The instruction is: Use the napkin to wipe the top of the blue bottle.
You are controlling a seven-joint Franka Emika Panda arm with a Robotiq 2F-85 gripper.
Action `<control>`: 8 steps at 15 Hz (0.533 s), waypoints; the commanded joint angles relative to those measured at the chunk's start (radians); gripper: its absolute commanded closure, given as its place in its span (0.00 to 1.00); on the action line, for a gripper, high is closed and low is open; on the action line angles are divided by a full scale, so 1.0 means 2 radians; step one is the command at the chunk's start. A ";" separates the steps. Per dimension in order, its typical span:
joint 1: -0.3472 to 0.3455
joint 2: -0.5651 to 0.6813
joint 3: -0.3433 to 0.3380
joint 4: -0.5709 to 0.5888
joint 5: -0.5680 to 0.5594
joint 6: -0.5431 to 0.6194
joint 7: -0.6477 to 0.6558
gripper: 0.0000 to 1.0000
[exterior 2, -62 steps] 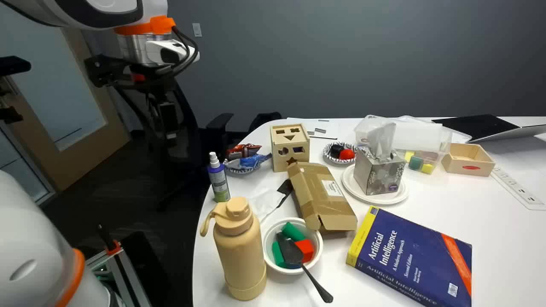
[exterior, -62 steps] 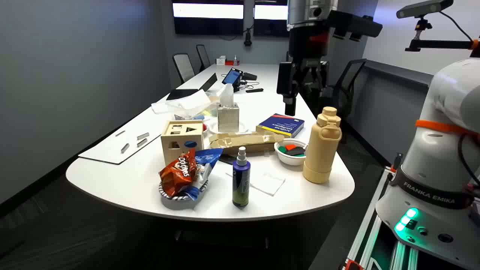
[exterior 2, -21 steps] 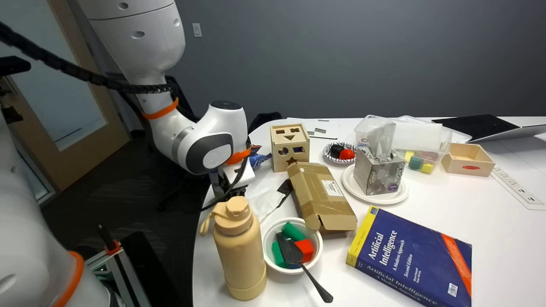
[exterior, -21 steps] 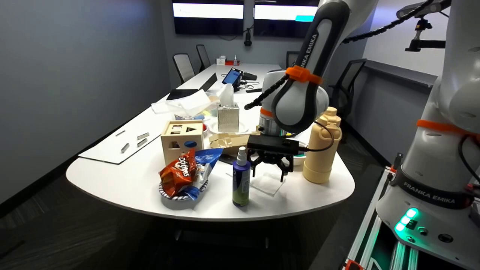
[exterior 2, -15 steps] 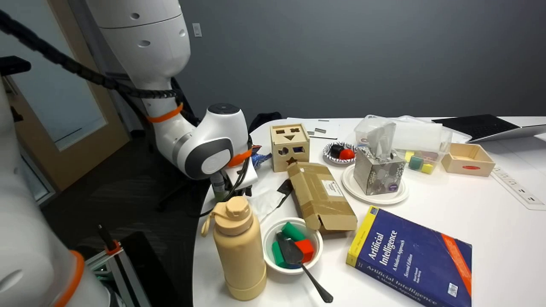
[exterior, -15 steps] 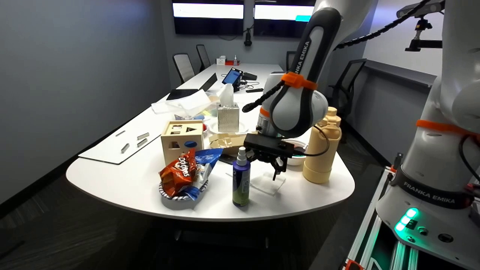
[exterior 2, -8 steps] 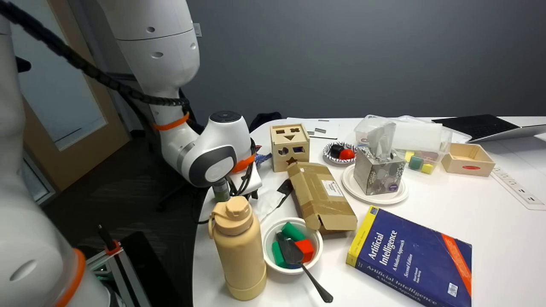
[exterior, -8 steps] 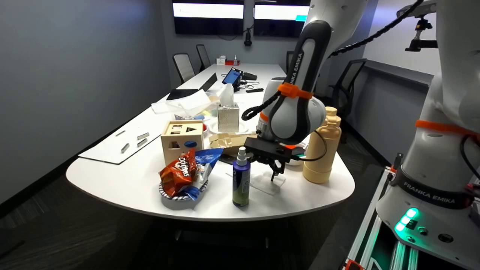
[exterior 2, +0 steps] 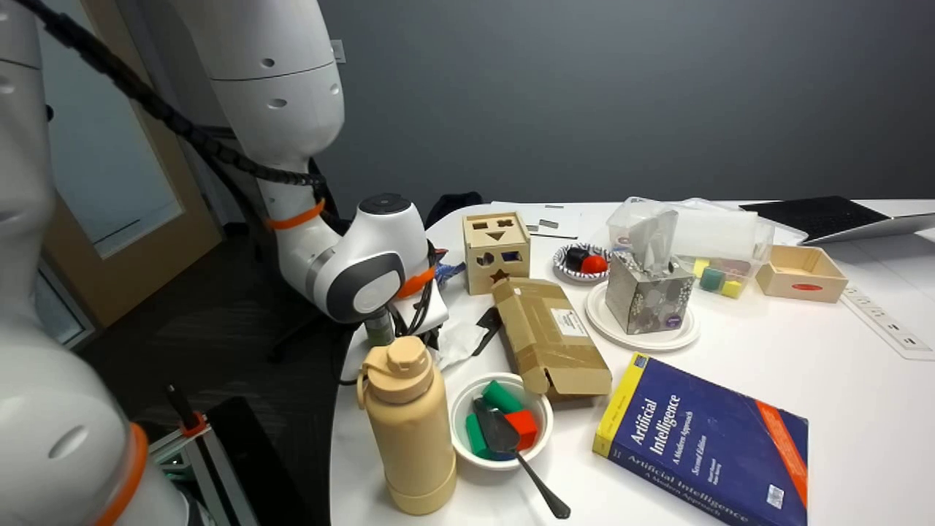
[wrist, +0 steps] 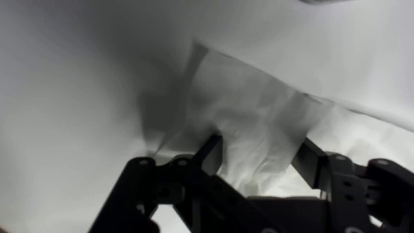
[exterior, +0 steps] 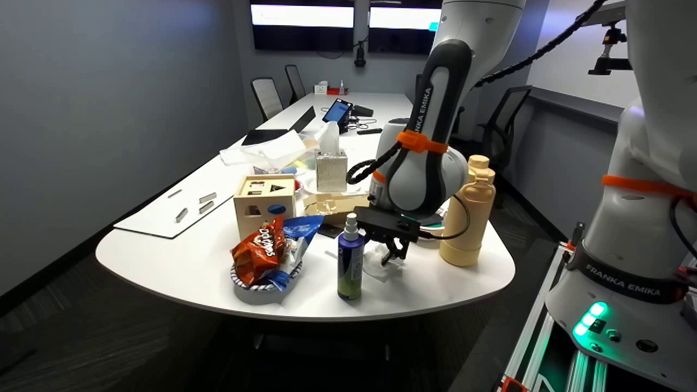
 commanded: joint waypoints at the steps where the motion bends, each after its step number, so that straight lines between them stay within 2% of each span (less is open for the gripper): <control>1: 0.025 0.018 -0.020 0.010 0.017 0.006 -0.015 0.73; 4: 0.038 0.017 -0.032 0.011 0.018 0.003 -0.014 0.96; 5: 0.042 0.015 -0.036 0.011 0.019 0.000 -0.014 1.00; 8: 0.055 -0.011 -0.041 0.008 0.018 -0.018 -0.014 0.98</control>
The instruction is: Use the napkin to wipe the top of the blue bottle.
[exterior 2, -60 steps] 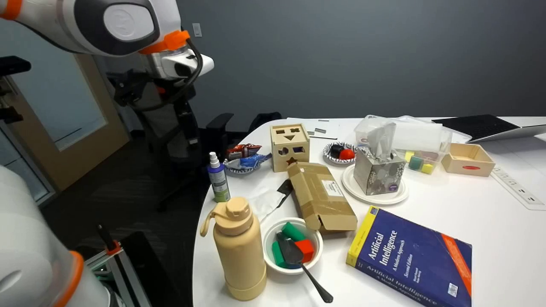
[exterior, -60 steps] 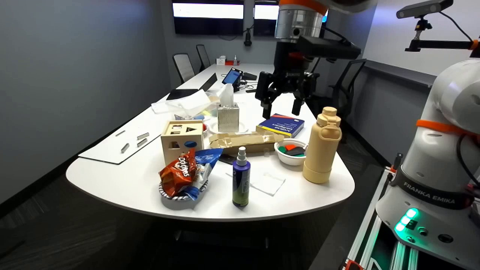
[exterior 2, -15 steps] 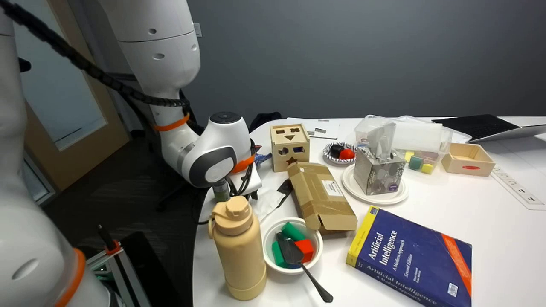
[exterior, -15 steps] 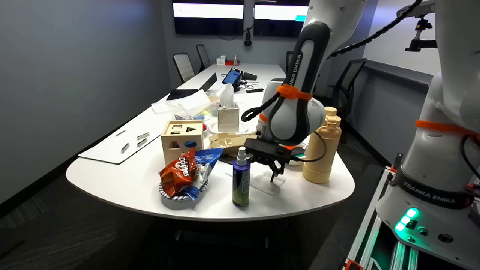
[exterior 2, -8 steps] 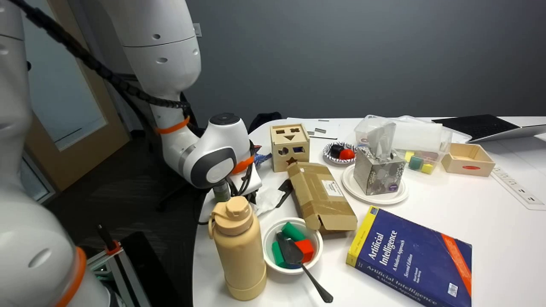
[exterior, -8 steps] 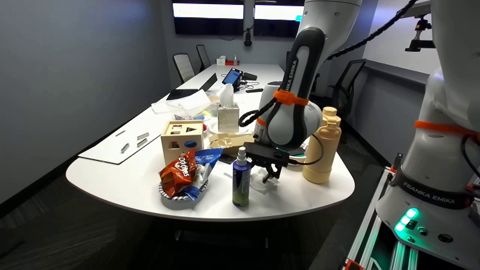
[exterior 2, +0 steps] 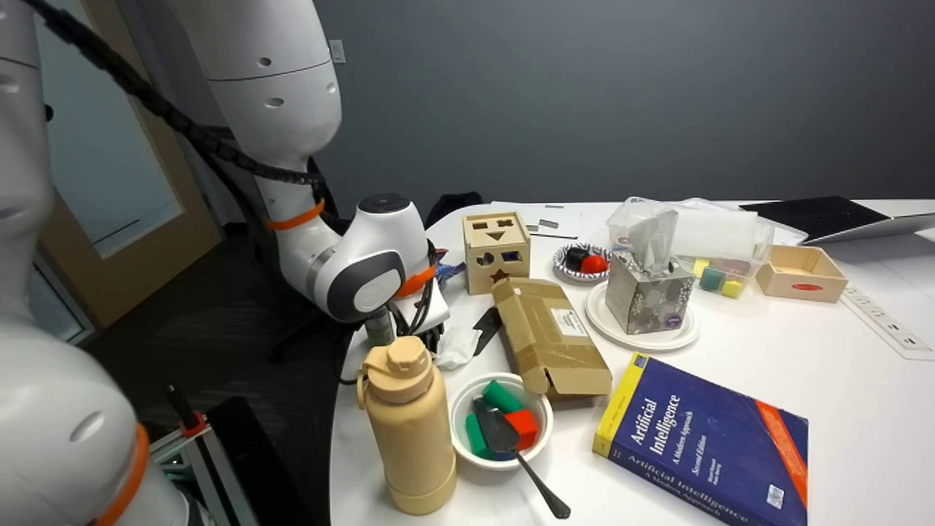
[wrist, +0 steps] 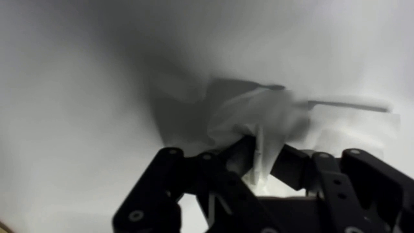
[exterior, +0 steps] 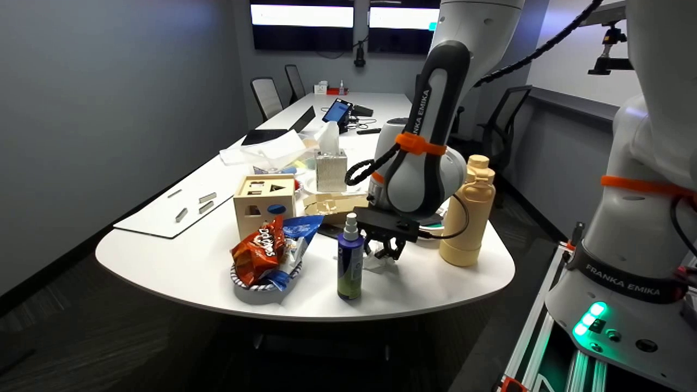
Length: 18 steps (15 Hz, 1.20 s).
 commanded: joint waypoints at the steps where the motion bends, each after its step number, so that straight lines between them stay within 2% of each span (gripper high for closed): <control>1: 0.024 -0.025 -0.011 0.004 0.014 -0.026 -0.012 0.98; 5: 0.056 -0.082 -0.037 0.001 -0.006 -0.070 -0.002 1.00; 10: 0.141 -0.137 -0.161 0.005 -0.112 -0.075 0.054 1.00; 12: 0.147 -0.168 -0.177 0.005 -0.136 -0.085 0.063 1.00; 13: 0.147 -0.185 -0.179 0.003 -0.142 -0.096 0.065 1.00; 17: 0.153 -0.276 -0.150 -0.016 -0.097 -0.184 0.029 1.00; 18: 0.074 -0.294 -0.060 -0.017 -0.071 -0.212 0.008 1.00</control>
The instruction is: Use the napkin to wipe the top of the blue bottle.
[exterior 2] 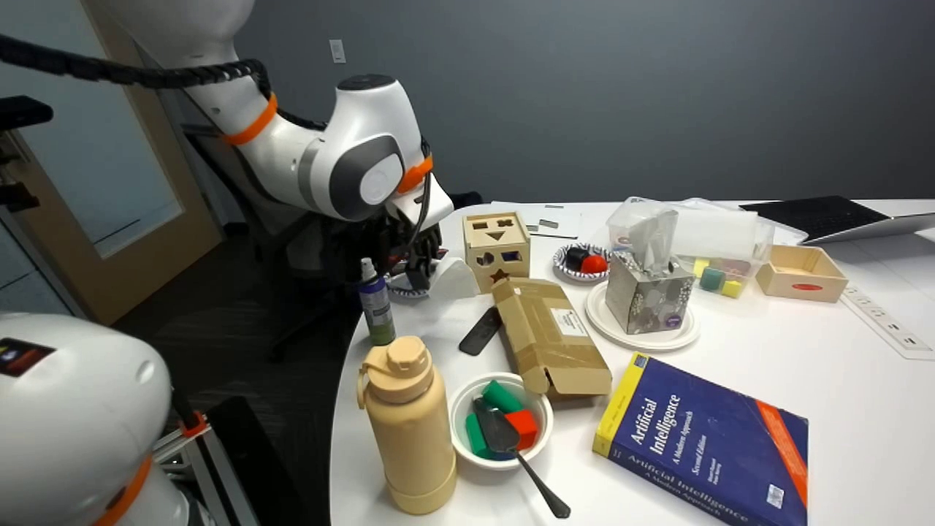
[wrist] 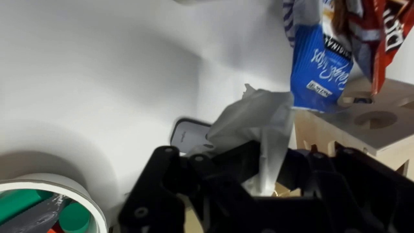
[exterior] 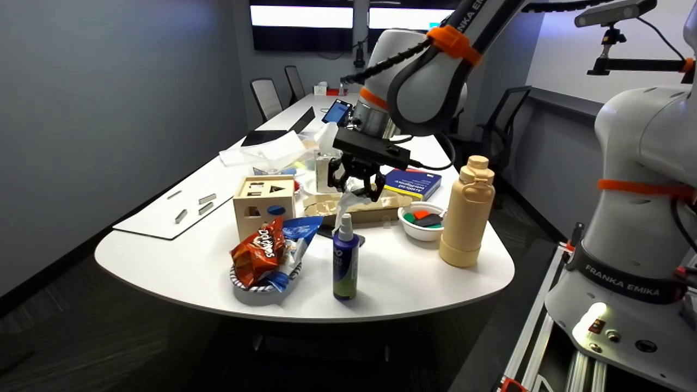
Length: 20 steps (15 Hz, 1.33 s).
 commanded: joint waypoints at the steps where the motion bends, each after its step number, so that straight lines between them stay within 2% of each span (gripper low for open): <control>1: -0.079 -0.094 0.112 -0.023 0.052 -0.090 -0.035 1.00; 4: -0.139 -0.145 0.186 -0.026 0.071 -0.135 -0.032 1.00; 8: -0.181 -0.188 0.235 -0.027 0.081 -0.190 -0.035 1.00; 12: -0.191 -0.200 0.255 -0.026 0.093 -0.257 -0.055 1.00; 14: -0.190 -0.196 0.262 -0.027 0.101 -0.272 -0.065 1.00; 20: -0.183 -0.183 0.283 -0.049 0.143 -0.226 -0.095 1.00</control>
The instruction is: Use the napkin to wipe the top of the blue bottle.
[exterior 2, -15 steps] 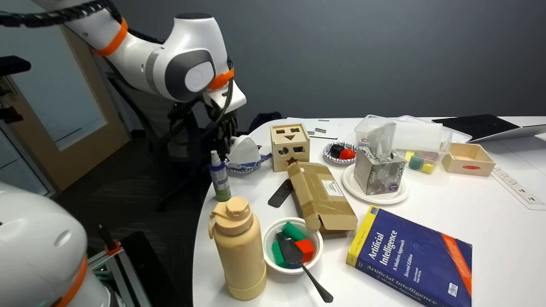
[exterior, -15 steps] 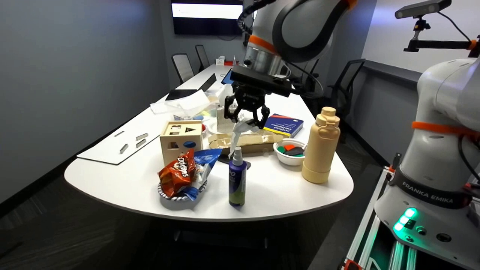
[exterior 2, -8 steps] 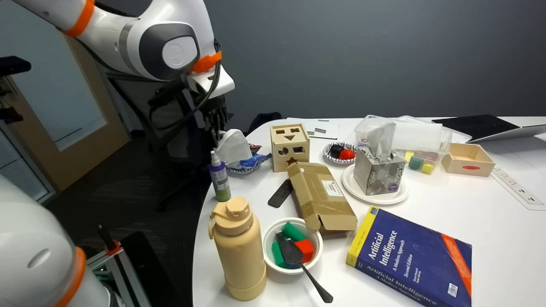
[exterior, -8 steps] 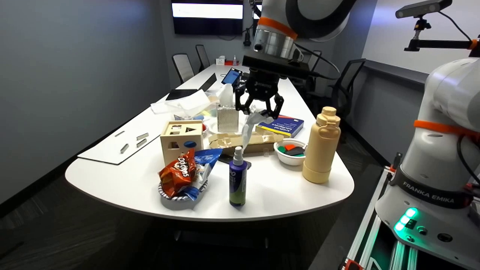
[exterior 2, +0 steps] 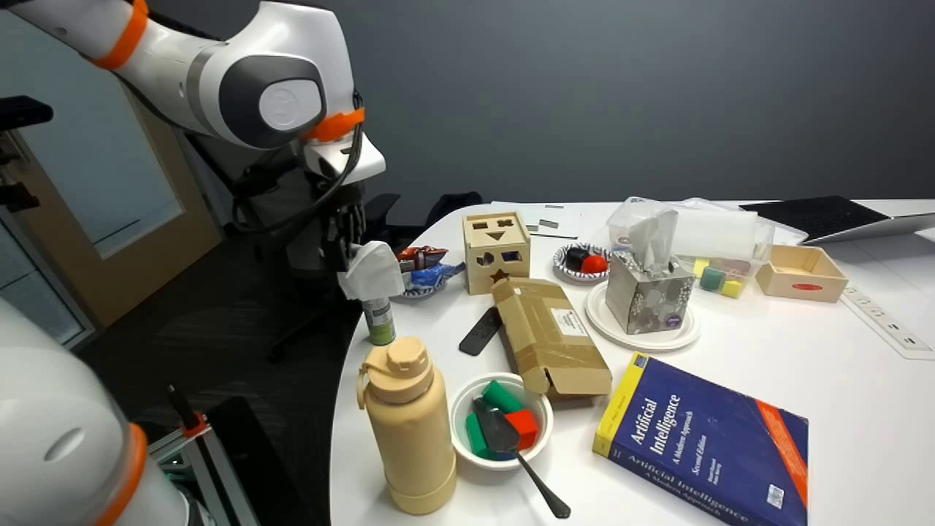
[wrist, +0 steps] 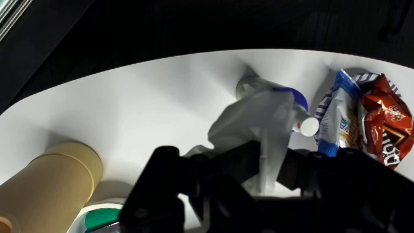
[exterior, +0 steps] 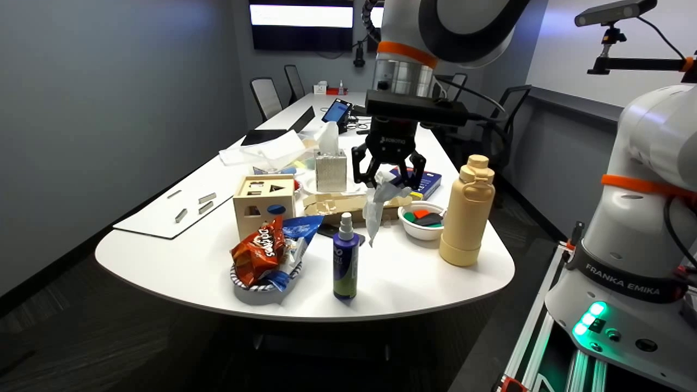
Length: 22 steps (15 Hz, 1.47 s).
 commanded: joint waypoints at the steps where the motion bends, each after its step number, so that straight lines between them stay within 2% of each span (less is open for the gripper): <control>1: -0.004 0.011 0.016 -0.003 0.025 0.033 -0.018 1.00; 9: 0.003 0.056 0.028 -0.005 0.057 0.108 -0.028 1.00; 22: 0.005 0.059 0.016 -0.001 0.108 0.158 -0.053 1.00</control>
